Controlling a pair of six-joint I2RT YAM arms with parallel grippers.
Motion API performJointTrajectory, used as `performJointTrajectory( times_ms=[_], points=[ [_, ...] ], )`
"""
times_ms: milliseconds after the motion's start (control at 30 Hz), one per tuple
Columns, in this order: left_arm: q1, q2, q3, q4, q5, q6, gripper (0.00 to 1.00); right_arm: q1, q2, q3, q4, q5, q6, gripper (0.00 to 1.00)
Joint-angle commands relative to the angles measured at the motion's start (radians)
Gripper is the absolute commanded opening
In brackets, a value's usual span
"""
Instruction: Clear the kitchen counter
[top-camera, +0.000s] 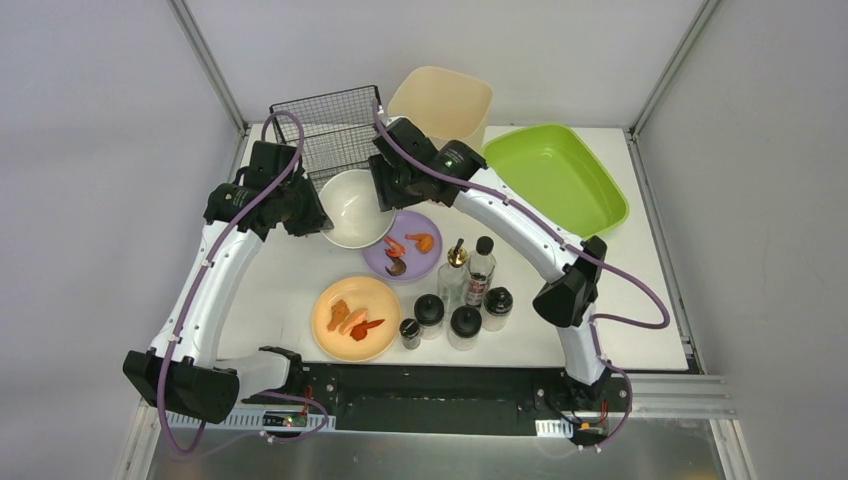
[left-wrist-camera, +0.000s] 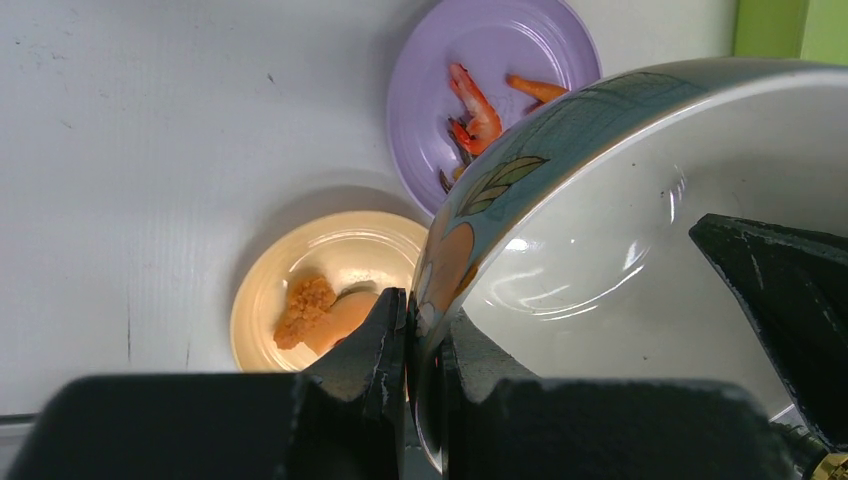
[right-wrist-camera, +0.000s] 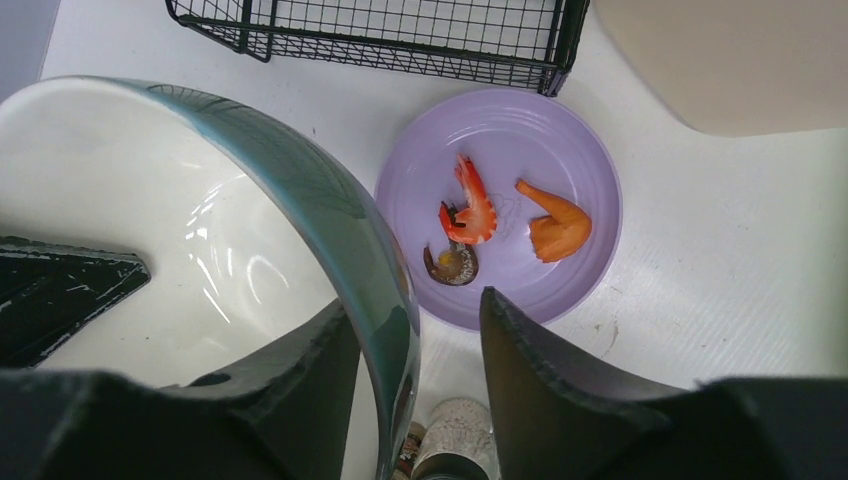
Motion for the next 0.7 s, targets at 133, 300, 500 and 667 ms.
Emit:
performJointTrajectory(
  times_ms=[133,300,500,667],
  points=[
    [-0.014,-0.004,0.063,0.088,0.023,-0.007,0.00,0.012,0.011,0.036,-0.013,0.027,0.008,0.33],
    [-0.019,0.007,0.063,0.089,0.026,-0.005,0.00,0.014,0.024,0.037,-0.013,0.033,0.010,0.11],
    [-0.019,0.005,0.061,0.089,0.012,0.008,0.12,0.013,0.023,0.014,-0.003,0.051,0.022,0.00],
    [-0.019,-0.007,0.048,0.089,0.009,0.019,0.38,0.013,0.012,0.001,0.015,0.068,0.033,0.00]
  ],
)
